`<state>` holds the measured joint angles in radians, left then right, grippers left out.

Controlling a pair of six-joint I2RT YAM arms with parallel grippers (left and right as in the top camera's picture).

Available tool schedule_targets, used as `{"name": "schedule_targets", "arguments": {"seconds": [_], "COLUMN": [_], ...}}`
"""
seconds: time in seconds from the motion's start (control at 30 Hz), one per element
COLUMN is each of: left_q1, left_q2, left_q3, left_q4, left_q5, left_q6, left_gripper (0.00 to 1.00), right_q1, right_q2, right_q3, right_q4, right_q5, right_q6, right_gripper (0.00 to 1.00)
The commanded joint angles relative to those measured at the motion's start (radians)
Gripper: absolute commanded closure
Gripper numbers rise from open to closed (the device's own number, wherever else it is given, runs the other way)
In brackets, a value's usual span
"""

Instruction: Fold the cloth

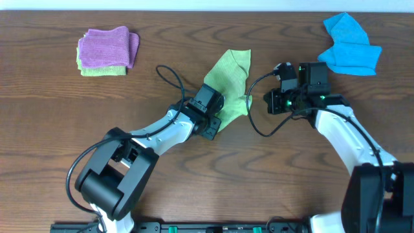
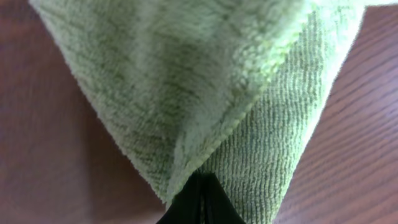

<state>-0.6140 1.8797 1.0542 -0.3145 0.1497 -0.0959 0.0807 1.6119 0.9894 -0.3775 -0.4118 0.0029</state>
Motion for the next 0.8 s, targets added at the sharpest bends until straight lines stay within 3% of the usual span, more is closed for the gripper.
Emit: {"name": "schedule_targets", "arguments": {"seconds": [0.0, 0.47, 0.77], "left_q1": [0.004, -0.143, -0.19], "left_q2": [0.049, -0.177, -0.291], "left_q3": [-0.07, -0.07, -0.07], "left_q4": [-0.097, -0.272, -0.316], "left_q5": [-0.015, 0.006, -0.107], "left_q6": [-0.067, -0.129, -0.171], "left_gripper": [0.94, 0.94, 0.94], "right_q1": [0.009, 0.07, 0.108], "right_q2": [-0.029, -0.029, -0.029], "right_q3": [0.018, 0.018, 0.018], "right_q4": [-0.01, -0.046, -0.02], "right_q5": [-0.011, -0.042, -0.011], "right_q6": [-0.019, -0.018, -0.018], "right_gripper": [0.98, 0.99, 0.98]}}
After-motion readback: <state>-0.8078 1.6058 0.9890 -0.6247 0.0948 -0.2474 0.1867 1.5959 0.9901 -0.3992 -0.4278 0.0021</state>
